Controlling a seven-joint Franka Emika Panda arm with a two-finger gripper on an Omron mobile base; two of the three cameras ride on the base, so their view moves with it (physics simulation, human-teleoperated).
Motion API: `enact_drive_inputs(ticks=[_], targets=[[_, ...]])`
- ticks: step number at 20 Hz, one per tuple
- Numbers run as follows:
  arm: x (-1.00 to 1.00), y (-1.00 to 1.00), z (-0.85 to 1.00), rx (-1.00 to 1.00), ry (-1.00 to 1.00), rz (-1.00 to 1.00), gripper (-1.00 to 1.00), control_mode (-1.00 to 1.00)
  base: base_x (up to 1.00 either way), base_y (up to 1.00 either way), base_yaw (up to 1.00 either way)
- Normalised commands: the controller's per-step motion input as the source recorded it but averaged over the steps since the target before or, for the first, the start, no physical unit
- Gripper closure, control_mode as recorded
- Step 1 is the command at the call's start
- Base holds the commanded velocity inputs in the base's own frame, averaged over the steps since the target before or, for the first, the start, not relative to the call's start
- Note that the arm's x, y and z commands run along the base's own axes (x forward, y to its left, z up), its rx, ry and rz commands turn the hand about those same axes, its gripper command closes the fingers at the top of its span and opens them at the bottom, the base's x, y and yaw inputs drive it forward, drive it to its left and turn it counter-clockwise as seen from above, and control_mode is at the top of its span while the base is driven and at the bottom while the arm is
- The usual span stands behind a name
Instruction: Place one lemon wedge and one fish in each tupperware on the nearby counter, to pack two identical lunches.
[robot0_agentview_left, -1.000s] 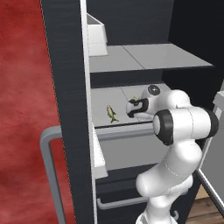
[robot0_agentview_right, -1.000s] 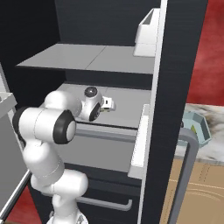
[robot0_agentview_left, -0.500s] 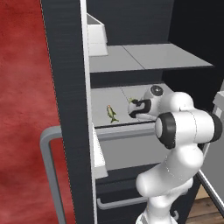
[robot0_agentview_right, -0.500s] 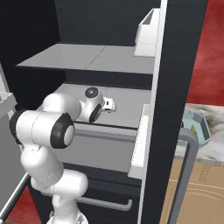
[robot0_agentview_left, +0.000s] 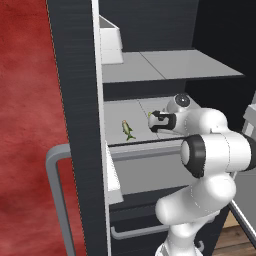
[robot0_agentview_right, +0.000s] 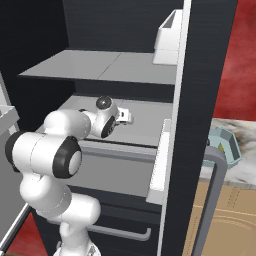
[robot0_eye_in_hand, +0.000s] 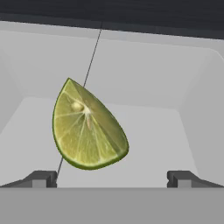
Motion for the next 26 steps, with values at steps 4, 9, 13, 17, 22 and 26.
enact_drive_inputs(ticks=[4, 9, 13, 17, 22, 26], targets=[[0.21, 0.00, 0.09, 0.00, 0.00, 0.00, -1.00, -1.00, 0.00, 0.00, 0.00], [0.40, 0.00, -0.03, 0.00, 0.00, 0.01, -1.00, -1.00, 0.00, 0.00, 0.00], [0.40, 0.00, -0.22, 0.00, 0.01, 0.04, -1.00, -1.00, 0.00, 0.00, 0.00], [0.16, 0.12, -0.35, 0.00, 0.00, 0.07, -1.00, -1.00, 0.00, 0.00, 0.00], [0.00, 0.27, -0.39, -0.03, 0.00, 0.11, -1.00, -1.00, 0.00, 0.00, 0.00], [0.00, 0.29, -0.52, -0.03, 0.01, 0.09, -1.00, -1.00, 0.00, 0.00, 0.00]])
